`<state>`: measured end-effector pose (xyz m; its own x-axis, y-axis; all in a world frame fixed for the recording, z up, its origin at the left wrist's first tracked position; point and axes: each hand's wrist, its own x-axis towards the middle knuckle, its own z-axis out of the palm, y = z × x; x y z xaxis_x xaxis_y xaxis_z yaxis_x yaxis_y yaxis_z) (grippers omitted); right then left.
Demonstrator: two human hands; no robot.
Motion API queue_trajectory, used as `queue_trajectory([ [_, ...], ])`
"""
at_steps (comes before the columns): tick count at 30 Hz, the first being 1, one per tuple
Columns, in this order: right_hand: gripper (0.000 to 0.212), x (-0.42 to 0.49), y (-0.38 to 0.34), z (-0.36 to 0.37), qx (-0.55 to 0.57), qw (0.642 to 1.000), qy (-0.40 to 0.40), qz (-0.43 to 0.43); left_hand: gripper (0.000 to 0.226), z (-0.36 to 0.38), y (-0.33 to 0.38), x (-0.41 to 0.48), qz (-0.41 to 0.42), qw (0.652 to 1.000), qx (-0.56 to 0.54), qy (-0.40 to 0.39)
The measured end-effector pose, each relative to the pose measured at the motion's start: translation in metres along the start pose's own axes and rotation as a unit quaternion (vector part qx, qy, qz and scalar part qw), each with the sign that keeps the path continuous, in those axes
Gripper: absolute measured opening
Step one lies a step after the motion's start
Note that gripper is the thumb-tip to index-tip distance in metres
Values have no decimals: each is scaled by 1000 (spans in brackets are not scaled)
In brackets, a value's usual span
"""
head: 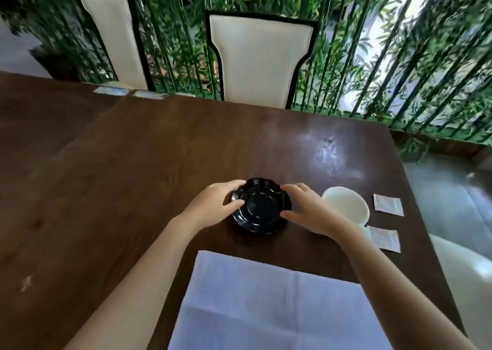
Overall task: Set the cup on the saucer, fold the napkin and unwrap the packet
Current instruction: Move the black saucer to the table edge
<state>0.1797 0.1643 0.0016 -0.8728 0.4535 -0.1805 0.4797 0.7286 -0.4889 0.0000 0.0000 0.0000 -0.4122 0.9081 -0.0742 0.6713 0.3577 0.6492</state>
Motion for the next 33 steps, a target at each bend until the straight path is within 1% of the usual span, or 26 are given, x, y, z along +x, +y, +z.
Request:
queue_trajectory([
  [3, 64, 2, 9, 14, 6, 1000, -9, 19, 51, 11, -10, 4, -29, 999, 16, 0],
  [6, 67, 5, 17, 33, 20, 999, -19, 45, 56, 25, -21, 7, -62, 998, 32, 0],
  [8, 69, 8, 22, 43, 31, 998, -1, 45, 62, 33, -26, 10, -77, 996, 43, 14],
  [11, 68, 10, 25, 54, 63, 996, 35, 55, 68, 44, -31, 12, -103, 993, 54, 10],
  [14, 65, 13, 27, 63, 105, 990, 82, 50, 69, 54, -37, 14, -124, 992, 26, 14],
  [16, 66, 15, 28, 68, 139, 983, 103, 65, 70, 58, -38, 15, -138, 990, 0, 28],
  [19, 72, 18, 27, 72, 196, 970, 111, 94, 70, 62, -35, 18, -163, 985, -42, 48],
  [23, 74, 20, 30, 72, 214, 964, 117, 101, 63, 68, -27, 24, -179, 975, -102, 82],
  [25, 74, 20, 32, 70, 250, 953, 126, 113, 60, 69, -24, 27, -191, 969, -128, 94],
  [27, 73, 21, 33, 68, 310, 933, 129, 127, 57, 70, -25, 29, -209, 957, -170, 107],
  [30, 73, 24, 31, 68, 383, 903, 136, 142, 58, 68, -26, 30, -257, 915, -292, 109],
  [33, 75, 26, 32, 70, 433, 875, 145, 159, 58, 65, -25, 31, -288, 880, -364, 100],
])
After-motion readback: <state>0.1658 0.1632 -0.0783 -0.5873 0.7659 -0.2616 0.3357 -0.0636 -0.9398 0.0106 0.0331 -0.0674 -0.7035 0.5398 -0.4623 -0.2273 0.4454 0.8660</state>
